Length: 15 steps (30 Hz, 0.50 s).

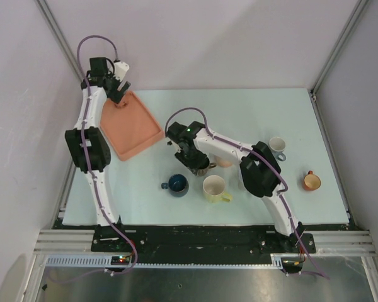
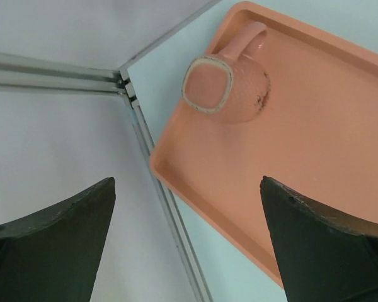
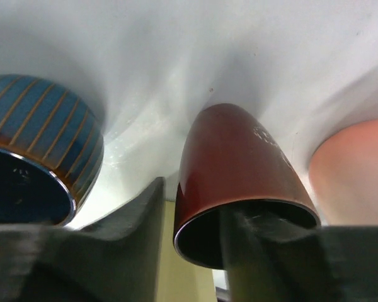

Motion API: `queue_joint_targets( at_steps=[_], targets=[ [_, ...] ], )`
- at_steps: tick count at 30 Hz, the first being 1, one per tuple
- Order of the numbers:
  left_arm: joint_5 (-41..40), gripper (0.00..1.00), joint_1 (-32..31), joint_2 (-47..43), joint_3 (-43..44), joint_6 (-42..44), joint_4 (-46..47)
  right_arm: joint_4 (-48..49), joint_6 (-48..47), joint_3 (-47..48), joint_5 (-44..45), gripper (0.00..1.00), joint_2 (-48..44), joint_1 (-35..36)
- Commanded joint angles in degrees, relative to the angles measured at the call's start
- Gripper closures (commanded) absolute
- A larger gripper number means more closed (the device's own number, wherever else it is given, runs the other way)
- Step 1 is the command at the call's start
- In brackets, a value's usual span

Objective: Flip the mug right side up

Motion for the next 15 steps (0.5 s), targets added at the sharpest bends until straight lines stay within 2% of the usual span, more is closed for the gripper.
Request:
queue_joint_targets(
  at_steps=[1, 4, 5, 7, 9, 15],
  targets=[
    [-0.4, 0.00, -1.3, 3.7, 7.0, 11.0, 0.2, 0.2, 0.3, -0.1, 1.0, 0.47, -0.2, -0.8],
    [-0.5, 0.00, -2.7, 6.3, 9.5, 20.6, 0.4, -0.4, 0.6, 0.6, 1.3, 0.27, -1.4, -0.8],
    [-0.9, 0.00, -3.3, 7.2, 10.5, 22.5, 0.6, -0.6, 0.7, 1.0, 1.3, 0.24, -1.6, -0.8],
    [-1.1, 0.00, -4.2, 8.8, 12.7, 24.7, 1.1, -1.2, 1.1, 1.7, 1.3, 0.18, -2.0, -0.8],
    [-0.5, 0.00, -4.7, 9.8, 13.6, 25.9, 2.3, -1.7, 1.6, 2.2, 1.5, 0.05, -2.4, -0.7],
    [-2.6, 0.09, -7.8, 12.6, 11.5, 32.8, 10.5, -3.1, 3.0, 2.5, 2.0, 0.01, -3.9, -0.4]
  ],
)
